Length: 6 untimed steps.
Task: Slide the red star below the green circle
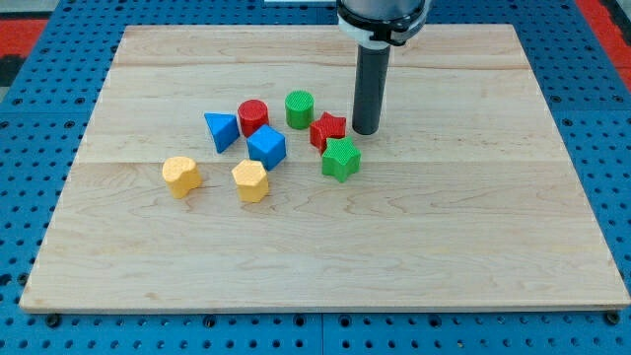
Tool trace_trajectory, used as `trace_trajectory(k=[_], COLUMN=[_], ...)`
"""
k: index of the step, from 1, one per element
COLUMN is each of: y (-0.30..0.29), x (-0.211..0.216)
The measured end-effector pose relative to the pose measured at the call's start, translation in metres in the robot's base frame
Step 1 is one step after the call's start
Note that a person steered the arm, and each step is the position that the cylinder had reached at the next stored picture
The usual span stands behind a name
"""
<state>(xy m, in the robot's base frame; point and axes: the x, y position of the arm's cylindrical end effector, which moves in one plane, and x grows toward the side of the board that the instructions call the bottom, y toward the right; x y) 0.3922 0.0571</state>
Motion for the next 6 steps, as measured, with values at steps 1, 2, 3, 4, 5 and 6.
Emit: trace_trajectory(k=[1, 2, 3, 4, 5, 6], y=[0.0, 0.0, -0.004, -0.031, -0.05, -0.047], x=[0.0, 0.001, 0.004, 0.007, 0.007, 0.007])
